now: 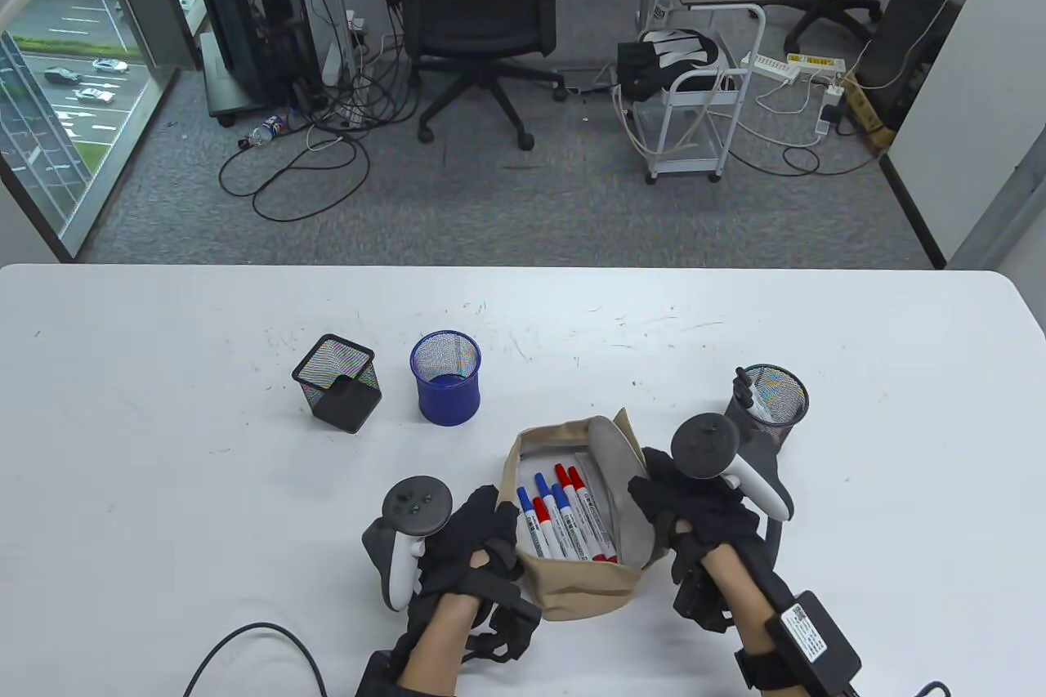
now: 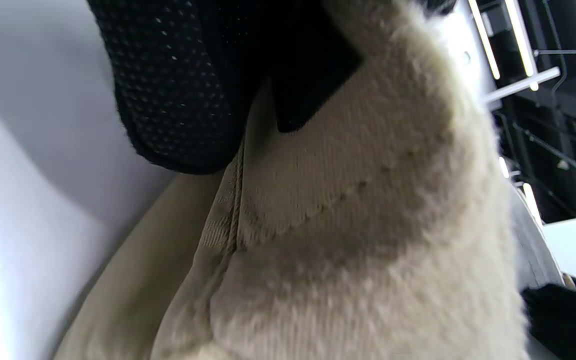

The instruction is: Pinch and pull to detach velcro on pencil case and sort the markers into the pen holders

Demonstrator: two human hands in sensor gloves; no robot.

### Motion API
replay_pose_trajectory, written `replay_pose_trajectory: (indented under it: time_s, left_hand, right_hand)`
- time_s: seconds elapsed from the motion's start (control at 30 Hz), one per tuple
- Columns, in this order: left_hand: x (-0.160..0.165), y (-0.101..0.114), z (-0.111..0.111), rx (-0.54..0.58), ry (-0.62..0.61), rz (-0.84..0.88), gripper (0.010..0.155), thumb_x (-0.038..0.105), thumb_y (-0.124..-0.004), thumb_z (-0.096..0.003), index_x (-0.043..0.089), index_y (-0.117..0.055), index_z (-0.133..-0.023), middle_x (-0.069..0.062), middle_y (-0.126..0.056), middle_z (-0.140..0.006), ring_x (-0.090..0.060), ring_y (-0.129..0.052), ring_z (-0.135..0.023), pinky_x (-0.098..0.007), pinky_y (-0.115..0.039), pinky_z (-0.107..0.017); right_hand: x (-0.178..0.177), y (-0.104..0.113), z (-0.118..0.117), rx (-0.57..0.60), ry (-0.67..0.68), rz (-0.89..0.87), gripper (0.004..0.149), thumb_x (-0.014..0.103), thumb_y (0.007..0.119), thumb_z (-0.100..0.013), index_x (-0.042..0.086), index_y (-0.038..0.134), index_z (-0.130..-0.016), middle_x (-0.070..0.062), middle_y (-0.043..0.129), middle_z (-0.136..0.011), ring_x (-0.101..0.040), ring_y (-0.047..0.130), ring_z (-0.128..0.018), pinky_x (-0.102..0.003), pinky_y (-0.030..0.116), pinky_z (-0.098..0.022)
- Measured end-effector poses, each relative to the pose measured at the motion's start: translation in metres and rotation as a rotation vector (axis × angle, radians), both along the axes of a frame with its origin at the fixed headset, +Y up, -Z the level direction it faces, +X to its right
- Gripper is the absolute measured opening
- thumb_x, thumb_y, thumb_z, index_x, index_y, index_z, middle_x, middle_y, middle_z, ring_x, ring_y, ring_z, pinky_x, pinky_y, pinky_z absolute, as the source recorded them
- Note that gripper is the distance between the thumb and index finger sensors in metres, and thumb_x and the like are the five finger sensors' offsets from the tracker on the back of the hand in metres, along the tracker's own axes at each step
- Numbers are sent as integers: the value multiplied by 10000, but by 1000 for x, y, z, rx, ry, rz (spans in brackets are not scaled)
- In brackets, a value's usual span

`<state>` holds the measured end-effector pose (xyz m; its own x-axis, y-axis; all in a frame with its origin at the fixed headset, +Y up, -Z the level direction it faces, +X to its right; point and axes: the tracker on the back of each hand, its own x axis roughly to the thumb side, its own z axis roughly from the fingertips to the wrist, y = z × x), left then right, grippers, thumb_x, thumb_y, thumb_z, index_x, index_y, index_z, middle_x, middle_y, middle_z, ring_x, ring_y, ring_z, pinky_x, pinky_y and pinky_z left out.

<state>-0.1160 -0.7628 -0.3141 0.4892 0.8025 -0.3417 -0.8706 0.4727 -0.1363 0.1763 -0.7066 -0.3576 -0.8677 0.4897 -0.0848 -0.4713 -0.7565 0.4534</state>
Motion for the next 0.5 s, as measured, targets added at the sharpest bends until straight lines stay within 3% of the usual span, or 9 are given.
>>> replay_pose_trajectory:
  time_s: [0.17, 0.33, 0.43, 0.5]
  left_hand:
    - [7, 25, -1, 31, 9, -246, 745, 454, -843, -519, -2, -650, -1075, -259, -905, -948, -386, -1045, -715, -344, -1011, -350]
    - [29, 84, -3, 78, -67, -461, 703, 419, -813, -540, 29, -630, -1096, -244, -852, -1014, -408, -988, -798, -397, -967, -445]
    - [48, 110, -3, 129, -93, -504, 646, 390, -804, -541, 39, -686, -1070, -223, -917, -965, -376, -1041, -739, -380, -974, -424]
    - [59, 114, -10, 77, -148, -425, 606, 379, -796, -544, 36, -733, -1040, -205, -972, -907, -337, -1095, -662, -344, -993, -390]
  right_hand:
    - [3, -2, -1, 2, -16, -12, 588, 353, 762, -538, 36, 648, -1019, -189, 955, -819, -247, 1077, -353, -341, 888, -232]
    - [2, -1, 1, 6, -19, -28, 602, 371, 754, -538, 35, 640, -1025, -200, 944, -832, -255, 1074, -359, -346, 886, -237]
    - [2, -2, 1, 6, -19, -31, 606, 373, 752, -539, 36, 636, -1028, -200, 941, -836, -258, 1074, -362, -347, 885, -239]
    - [3, -2, 1, 4, -22, -31, 607, 375, 753, -539, 35, 634, -1029, -199, 942, -836, -256, 1073, -362, -346, 885, -239]
